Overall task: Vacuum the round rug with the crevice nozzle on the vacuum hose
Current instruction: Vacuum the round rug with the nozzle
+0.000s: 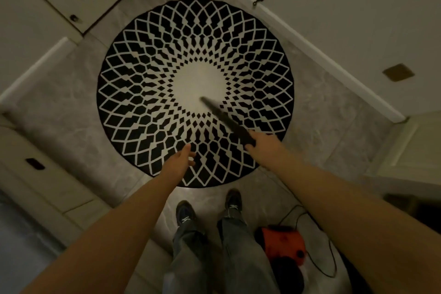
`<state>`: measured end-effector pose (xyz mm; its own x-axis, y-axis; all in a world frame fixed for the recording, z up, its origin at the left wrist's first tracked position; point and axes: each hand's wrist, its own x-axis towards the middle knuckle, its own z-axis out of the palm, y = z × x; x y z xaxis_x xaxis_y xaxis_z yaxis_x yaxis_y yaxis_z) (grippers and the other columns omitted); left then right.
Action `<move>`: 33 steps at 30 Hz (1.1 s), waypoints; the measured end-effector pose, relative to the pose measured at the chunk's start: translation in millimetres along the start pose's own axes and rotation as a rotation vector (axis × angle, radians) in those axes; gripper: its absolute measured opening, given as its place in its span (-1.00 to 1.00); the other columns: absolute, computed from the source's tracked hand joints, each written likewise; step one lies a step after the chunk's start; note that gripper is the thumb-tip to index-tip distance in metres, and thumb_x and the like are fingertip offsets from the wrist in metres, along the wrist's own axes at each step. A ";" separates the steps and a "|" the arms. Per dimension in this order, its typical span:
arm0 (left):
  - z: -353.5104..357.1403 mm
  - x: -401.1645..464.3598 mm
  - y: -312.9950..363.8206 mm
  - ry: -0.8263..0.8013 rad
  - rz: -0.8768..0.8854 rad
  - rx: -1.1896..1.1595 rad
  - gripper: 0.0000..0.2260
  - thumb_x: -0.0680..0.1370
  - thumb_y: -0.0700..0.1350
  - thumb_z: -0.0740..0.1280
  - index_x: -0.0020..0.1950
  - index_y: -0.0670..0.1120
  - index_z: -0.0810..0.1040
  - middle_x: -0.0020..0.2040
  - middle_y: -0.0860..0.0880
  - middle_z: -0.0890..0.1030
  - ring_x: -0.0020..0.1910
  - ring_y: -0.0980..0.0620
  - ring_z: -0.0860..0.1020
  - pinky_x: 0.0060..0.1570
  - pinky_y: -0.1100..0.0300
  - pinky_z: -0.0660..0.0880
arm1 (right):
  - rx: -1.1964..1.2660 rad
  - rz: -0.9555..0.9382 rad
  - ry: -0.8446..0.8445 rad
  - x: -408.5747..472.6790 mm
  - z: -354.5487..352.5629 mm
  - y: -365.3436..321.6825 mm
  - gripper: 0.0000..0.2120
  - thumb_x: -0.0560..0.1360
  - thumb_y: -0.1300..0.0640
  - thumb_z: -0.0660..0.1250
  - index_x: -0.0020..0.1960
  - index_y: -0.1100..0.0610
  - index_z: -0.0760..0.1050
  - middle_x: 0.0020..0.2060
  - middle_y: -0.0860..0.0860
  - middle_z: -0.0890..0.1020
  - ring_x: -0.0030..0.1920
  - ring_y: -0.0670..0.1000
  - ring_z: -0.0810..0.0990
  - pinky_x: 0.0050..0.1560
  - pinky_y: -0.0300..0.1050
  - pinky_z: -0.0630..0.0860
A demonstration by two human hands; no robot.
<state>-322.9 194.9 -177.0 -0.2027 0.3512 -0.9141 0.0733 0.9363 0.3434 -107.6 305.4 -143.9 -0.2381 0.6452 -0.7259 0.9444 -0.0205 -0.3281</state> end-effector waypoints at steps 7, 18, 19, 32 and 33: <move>11.0 2.4 18.7 0.081 0.126 -0.077 -0.46 0.62 0.24 -0.07 0.18 -0.03 0.58 0.15 -0.09 0.63 0.20 -0.04 0.52 0.31 -0.03 0.31 | -0.193 -0.065 -0.102 2.7 17.1 -7.8 -0.55 0.59 -0.07 0.17 0.46 -0.06 0.26 0.06 0.06 0.54 -0.08 0.03 0.54 -0.04 -0.02 0.57; 19.9 12.7 29.0 0.011 0.140 -0.257 -0.47 0.64 0.18 -0.07 0.17 -0.09 0.58 0.16 -0.14 0.60 0.30 -0.09 0.47 0.42 -0.09 0.25 | 0.057 0.364 0.237 30.1 -74.3 115.0 -0.69 0.58 0.07 0.19 0.21 0.23 0.48 -0.16 0.21 0.58 -0.17 0.22 0.61 -0.19 -0.01 0.56; 22.7 13.4 30.7 0.009 0.141 -0.244 -0.47 0.64 0.19 -0.08 0.15 -0.08 0.59 0.15 -0.12 0.60 0.30 -0.10 0.47 0.41 -0.09 0.26 | 0.077 0.406 0.235 29.3 -76.3 121.1 -0.70 0.57 0.07 0.20 0.18 0.25 0.49 -0.19 0.22 0.59 -0.21 0.22 0.62 -0.21 0.02 0.60; 41.1 15.3 47.3 -0.047 0.123 -0.172 -0.46 0.63 0.21 -0.10 0.12 -0.03 0.59 0.11 -0.11 0.60 0.23 -0.09 0.48 0.36 -0.10 0.30 | 0.015 0.052 -0.038 29.1 -15.8 39.1 -0.63 0.58 -0.03 0.20 0.37 -0.08 0.34 -0.03 0.05 0.55 -0.10 0.04 0.57 0.00 0.03 0.59; 38.8 15.5 46.7 -0.037 0.109 -0.166 -0.46 0.63 0.21 -0.10 0.12 -0.03 0.59 0.10 -0.10 0.60 0.22 -0.10 0.48 0.35 -0.11 0.30 | -0.014 0.068 -0.033 32.5 -24.3 41.6 -0.63 0.59 -0.03 0.20 0.39 -0.07 0.34 -0.05 0.03 0.53 -0.11 0.02 0.55 -0.01 -0.02 0.57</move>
<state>-284.7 244.1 -183.4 -0.1665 0.4528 -0.8759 -0.0700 0.8807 0.4685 -70.5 344.1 -166.5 -0.1803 0.6172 -0.7659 0.9617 -0.0528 -0.2690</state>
